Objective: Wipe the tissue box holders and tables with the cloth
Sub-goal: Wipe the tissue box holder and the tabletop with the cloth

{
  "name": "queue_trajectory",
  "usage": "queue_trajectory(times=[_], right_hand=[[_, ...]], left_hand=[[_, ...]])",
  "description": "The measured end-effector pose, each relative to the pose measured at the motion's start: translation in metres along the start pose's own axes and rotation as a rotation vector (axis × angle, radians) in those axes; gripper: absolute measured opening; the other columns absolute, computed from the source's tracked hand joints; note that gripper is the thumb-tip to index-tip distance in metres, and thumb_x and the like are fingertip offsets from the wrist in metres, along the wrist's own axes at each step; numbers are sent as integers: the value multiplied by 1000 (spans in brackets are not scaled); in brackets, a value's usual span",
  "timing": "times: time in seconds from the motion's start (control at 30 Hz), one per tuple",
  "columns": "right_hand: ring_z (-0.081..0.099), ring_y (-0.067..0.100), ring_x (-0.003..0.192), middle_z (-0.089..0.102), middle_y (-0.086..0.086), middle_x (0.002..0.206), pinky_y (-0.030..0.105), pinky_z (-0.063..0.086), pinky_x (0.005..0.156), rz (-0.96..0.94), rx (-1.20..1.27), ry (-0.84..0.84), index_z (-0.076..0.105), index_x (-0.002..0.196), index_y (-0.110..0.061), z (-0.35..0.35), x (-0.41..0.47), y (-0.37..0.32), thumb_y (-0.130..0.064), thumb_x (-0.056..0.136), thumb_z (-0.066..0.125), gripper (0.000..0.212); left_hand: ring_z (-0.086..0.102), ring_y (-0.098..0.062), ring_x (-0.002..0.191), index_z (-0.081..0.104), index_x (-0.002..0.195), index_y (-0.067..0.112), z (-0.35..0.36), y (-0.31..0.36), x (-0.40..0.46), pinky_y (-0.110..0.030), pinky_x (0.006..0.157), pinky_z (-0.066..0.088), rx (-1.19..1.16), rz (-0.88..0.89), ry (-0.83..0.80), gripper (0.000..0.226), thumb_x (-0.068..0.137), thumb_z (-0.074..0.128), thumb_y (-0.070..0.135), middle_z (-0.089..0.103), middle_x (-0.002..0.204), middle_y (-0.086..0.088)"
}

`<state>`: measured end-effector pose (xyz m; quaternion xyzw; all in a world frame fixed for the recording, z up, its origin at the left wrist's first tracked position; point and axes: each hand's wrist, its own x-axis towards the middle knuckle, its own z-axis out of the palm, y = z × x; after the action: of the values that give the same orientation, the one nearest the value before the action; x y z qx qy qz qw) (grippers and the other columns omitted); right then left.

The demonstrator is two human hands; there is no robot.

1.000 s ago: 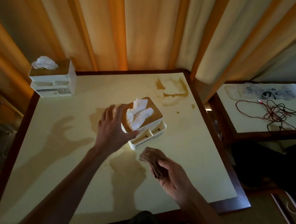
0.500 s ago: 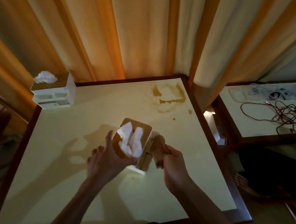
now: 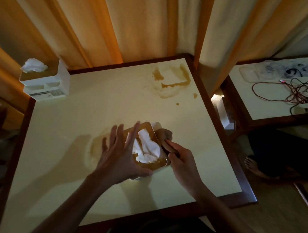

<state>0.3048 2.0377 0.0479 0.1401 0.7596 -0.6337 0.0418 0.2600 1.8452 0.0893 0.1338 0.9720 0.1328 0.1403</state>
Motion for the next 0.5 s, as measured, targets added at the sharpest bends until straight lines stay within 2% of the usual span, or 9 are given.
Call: queue_trajectory(times=[0.07,0.13,0.17,0.23,0.27,0.33,0.4,0.47,0.5], right_hand=[[39,3,48,52,-6,61,21,30,51,11,-124,2,74,105,-17,-5,-2,-2,6,93,44,40],[43,1,45,51,-12,59,16,30,50,47,-182,-67,75,108,-20,-13,-3,-6,2,96,46,38],[40,2,44,47,-12,55,20,30,50,70,-177,-127,75,95,-19,-18,-5,-8,-3,98,47,33],[35,7,48,42,-8,52,29,28,53,79,-216,-207,60,72,-8,-22,-8,-10,-15,101,49,32],[37,9,51,44,-6,54,29,29,53,72,-279,-215,55,70,-4,-21,-6,-10,-17,101,49,34],[47,14,59,53,-1,65,24,34,55,69,-404,-217,55,72,-4,-14,2,-15,-11,96,48,26],[53,13,62,56,-2,67,23,38,58,117,-381,-265,57,71,-11,-5,14,-24,-15,90,48,21],[49,5,52,53,-11,55,23,37,53,197,-217,-320,55,66,-16,3,24,-32,-27,93,53,30],[51,5,52,57,-10,57,22,38,53,248,-146,-341,60,69,-13,5,30,-34,-35,98,53,36]], left_hand=[[-28,-28,146,-37,138,52,-1,5,15,-60,117,-3,75,91,-80,144,48,72,82,-22,162,-9],[-29,-31,145,-36,138,51,-2,7,29,-62,114,-7,146,160,-121,144,50,73,80,-24,161,-11],[-22,-32,148,-35,139,51,-2,7,35,-63,114,-6,161,176,-137,143,51,74,79,-17,162,-11],[1,-27,150,-30,142,50,-2,3,42,-66,114,-1,158,207,-151,141,51,75,74,7,162,-8],[12,-23,148,-26,144,50,-1,1,44,-66,114,2,150,223,-145,140,50,76,72,18,159,-3],[18,-17,146,-21,146,49,1,-4,46,-64,115,3,146,251,-128,141,48,77,72,23,157,4],[10,-18,149,-27,144,49,2,-7,45,-62,117,0,167,272,-150,144,48,77,74,13,161,5],[-5,-22,151,-33,141,50,4,-5,43,-60,117,-6,176,278,-196,146,47,76,78,1,164,-3],[-9,-24,151,-35,140,50,5,-4,43,-59,117,-7,185,279,-206,147,47,75,79,1,163,-8]])
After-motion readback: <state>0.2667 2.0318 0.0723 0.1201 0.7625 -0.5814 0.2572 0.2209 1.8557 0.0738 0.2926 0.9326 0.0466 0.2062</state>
